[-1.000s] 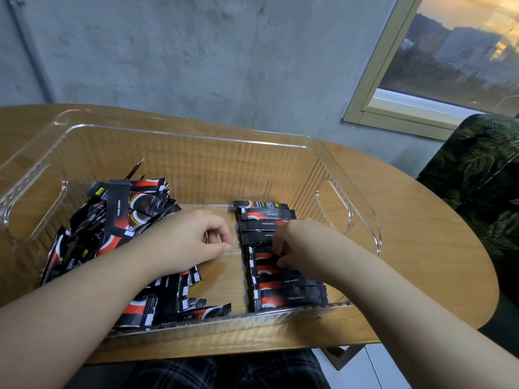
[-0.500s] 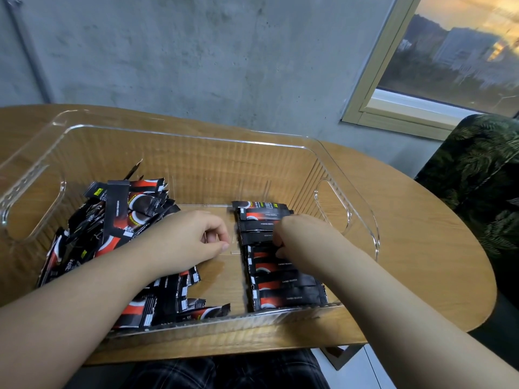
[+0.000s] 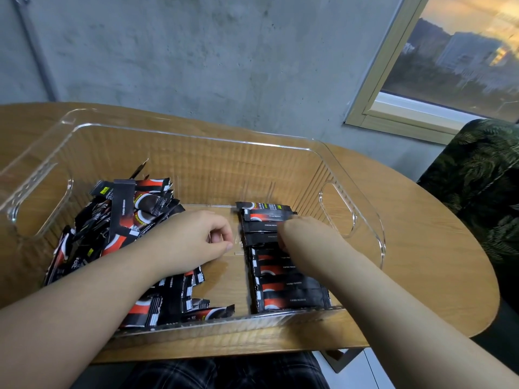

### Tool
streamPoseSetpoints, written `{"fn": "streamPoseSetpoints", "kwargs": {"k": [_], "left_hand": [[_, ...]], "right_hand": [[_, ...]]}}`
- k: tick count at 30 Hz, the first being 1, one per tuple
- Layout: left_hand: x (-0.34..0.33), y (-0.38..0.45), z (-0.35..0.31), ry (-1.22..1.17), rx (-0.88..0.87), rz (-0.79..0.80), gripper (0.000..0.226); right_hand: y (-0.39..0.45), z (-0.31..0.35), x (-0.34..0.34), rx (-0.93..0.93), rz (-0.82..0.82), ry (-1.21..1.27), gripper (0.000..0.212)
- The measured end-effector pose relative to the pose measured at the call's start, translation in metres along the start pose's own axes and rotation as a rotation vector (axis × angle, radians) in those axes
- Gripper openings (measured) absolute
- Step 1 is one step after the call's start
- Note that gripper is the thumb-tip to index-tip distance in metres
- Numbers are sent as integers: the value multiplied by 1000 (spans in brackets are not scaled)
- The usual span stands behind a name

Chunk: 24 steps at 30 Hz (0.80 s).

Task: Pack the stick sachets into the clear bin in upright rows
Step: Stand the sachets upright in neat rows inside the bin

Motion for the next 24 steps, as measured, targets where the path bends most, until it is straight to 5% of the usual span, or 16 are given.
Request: {"fn": "streamPoseSetpoints", "kwargs": {"k": [24], "left_hand": [[-11,-3,-16,96,-186,190,23]], "right_hand": [[-7,-2,5,-37,-103,-45,25]]}}
Point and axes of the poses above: each hand's wrist, its own y-axis towards the middle knuckle, its own x-axis out of the back of the hand, z = x × y, the point moved 7 cm from there along y, towards the middle knuckle, and after that the axes turned 8 degrees about -x, right-handed, at the moved point
